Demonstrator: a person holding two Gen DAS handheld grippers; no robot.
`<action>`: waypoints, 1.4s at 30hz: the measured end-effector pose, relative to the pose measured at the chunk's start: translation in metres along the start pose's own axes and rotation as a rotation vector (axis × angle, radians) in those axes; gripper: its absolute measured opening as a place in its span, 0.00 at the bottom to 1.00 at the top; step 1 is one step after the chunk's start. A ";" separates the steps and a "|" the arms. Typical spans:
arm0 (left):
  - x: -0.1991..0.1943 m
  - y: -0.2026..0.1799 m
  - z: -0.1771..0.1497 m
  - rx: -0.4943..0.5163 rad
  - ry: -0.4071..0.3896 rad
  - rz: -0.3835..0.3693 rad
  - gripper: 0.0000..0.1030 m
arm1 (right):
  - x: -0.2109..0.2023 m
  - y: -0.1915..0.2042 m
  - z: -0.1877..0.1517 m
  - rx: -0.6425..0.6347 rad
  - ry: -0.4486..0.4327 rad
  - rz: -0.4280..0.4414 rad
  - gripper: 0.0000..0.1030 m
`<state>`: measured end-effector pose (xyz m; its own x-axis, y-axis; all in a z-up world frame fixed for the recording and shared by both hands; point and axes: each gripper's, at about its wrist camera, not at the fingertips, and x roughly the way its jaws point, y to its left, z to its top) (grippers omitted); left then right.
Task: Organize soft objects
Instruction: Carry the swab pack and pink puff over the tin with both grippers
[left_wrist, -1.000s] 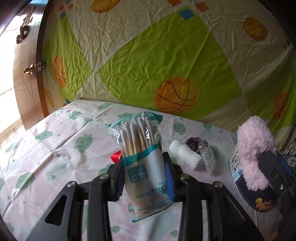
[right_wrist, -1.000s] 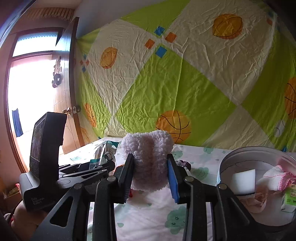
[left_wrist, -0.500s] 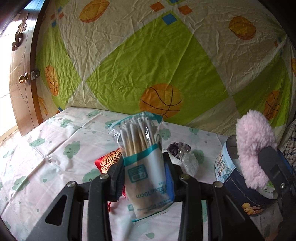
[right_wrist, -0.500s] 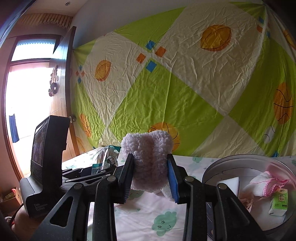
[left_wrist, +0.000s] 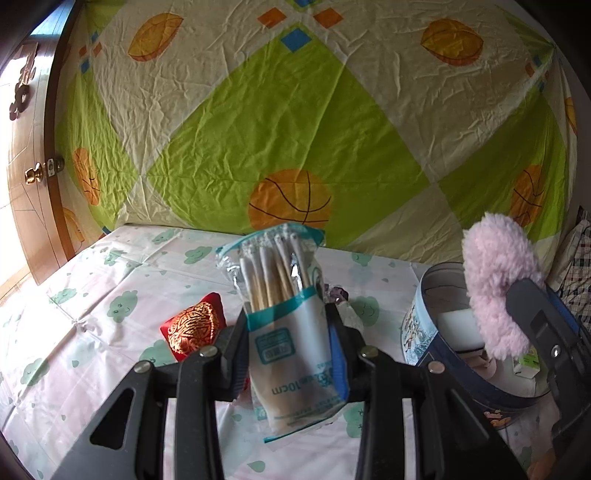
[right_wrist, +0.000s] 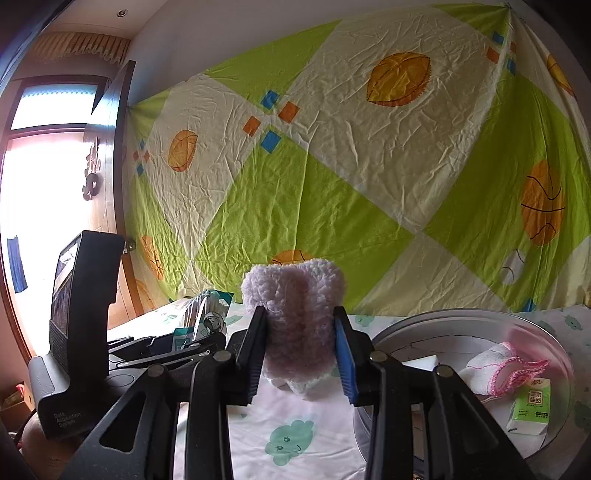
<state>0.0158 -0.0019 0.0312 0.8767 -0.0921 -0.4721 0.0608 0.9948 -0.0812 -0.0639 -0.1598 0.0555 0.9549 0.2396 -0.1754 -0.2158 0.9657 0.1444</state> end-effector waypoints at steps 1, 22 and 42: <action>-0.001 -0.003 0.000 0.002 -0.002 -0.003 0.35 | -0.001 -0.003 0.000 0.003 -0.001 -0.002 0.36; -0.008 -0.073 0.003 0.085 -0.014 -0.072 0.35 | -0.029 -0.060 0.008 0.041 -0.046 -0.080 0.36; -0.008 -0.135 0.003 0.144 -0.023 -0.135 0.35 | -0.046 -0.114 0.013 0.063 -0.053 -0.171 0.36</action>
<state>0.0024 -0.1350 0.0483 0.8667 -0.2258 -0.4448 0.2448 0.9694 -0.0150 -0.0806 -0.2821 0.0596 0.9863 0.0653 -0.1514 -0.0379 0.9834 0.1775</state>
